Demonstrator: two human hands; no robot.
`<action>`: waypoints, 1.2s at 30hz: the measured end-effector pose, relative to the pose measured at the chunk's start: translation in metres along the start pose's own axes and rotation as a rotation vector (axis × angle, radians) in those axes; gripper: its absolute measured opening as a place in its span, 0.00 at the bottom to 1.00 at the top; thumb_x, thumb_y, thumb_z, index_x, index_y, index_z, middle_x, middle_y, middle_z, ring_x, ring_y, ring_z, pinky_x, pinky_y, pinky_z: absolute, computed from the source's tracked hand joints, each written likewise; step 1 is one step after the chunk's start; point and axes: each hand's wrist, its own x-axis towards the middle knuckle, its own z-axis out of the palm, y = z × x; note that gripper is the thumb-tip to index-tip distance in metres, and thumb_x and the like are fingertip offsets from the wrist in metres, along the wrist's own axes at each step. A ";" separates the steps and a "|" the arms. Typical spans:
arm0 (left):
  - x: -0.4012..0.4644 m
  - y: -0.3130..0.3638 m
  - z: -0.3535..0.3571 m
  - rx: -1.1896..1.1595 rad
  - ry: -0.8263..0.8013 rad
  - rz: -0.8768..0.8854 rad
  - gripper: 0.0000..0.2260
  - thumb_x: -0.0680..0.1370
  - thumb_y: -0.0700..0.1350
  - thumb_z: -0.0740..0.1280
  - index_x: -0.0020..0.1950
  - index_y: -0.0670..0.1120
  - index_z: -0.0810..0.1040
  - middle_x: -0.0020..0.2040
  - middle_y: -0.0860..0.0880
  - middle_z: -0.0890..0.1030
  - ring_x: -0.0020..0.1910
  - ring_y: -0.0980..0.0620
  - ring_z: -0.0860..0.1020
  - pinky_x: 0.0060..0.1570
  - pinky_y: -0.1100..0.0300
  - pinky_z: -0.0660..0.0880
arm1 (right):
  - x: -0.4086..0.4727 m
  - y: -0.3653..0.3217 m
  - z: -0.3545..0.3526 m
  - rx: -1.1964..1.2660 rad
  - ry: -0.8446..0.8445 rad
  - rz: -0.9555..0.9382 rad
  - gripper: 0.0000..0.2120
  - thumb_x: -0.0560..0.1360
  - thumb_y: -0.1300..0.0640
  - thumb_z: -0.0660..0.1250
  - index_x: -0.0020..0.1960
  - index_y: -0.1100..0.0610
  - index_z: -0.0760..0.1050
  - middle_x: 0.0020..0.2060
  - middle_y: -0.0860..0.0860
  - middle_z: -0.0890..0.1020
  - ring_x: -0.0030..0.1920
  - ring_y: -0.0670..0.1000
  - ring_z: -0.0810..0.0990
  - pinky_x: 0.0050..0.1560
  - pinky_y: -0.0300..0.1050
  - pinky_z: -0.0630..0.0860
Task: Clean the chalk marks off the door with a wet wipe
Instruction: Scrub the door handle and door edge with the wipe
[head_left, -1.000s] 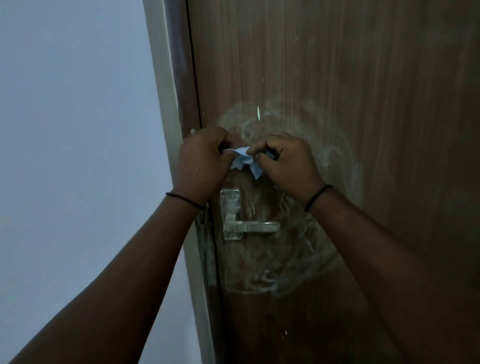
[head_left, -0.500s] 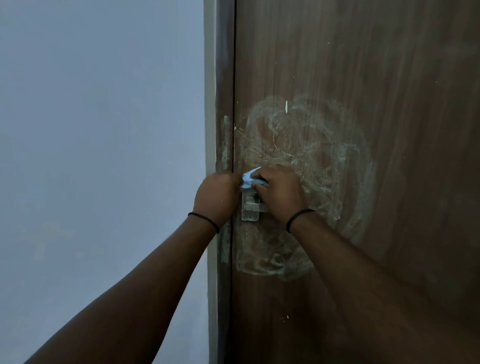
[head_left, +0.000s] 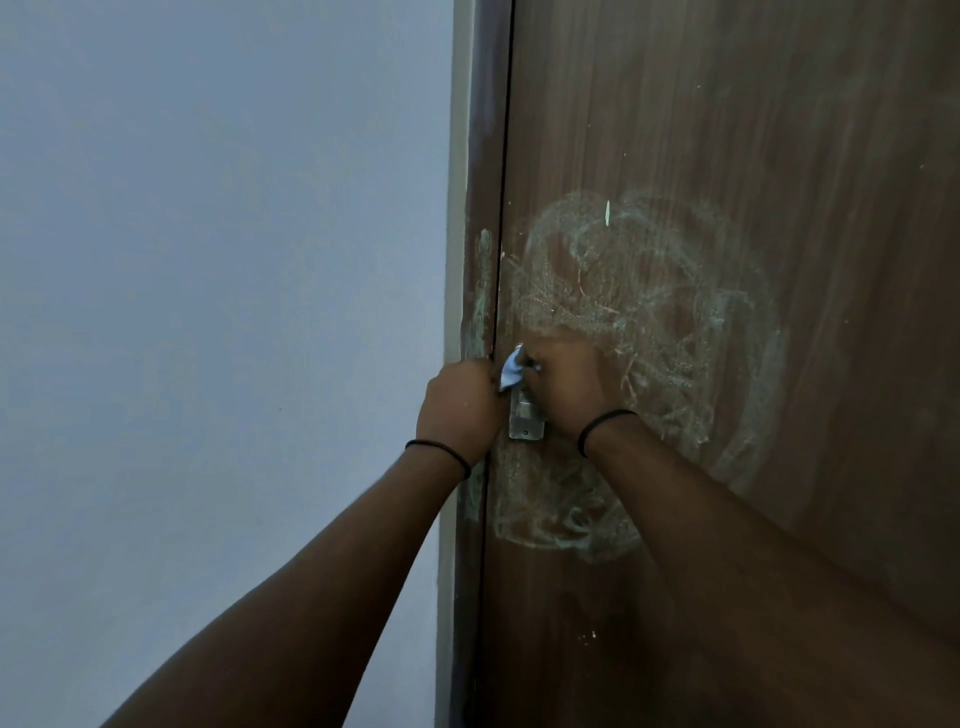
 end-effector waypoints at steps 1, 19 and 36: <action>-0.002 -0.001 0.001 0.001 -0.015 -0.002 0.09 0.79 0.40 0.61 0.46 0.40 0.80 0.45 0.40 0.83 0.44 0.41 0.79 0.39 0.58 0.66 | -0.003 0.003 0.002 -0.027 -0.018 0.004 0.10 0.73 0.66 0.65 0.47 0.60 0.84 0.47 0.57 0.82 0.46 0.54 0.80 0.42 0.38 0.69; -0.015 -0.005 0.019 -0.253 -0.028 -0.148 0.10 0.76 0.39 0.62 0.35 0.42 0.77 0.34 0.46 0.79 0.33 0.49 0.74 0.30 0.61 0.63 | 0.002 0.004 -0.007 0.111 0.228 0.163 0.09 0.72 0.67 0.65 0.45 0.59 0.83 0.46 0.55 0.81 0.44 0.52 0.79 0.44 0.43 0.74; -0.015 -0.005 0.016 -0.398 0.015 -0.206 0.12 0.76 0.39 0.63 0.33 0.45 0.79 0.33 0.48 0.81 0.35 0.49 0.80 0.37 0.55 0.77 | 0.021 -0.008 0.005 -0.151 -0.002 -0.092 0.09 0.72 0.65 0.62 0.36 0.60 0.78 0.39 0.55 0.79 0.41 0.54 0.76 0.43 0.47 0.74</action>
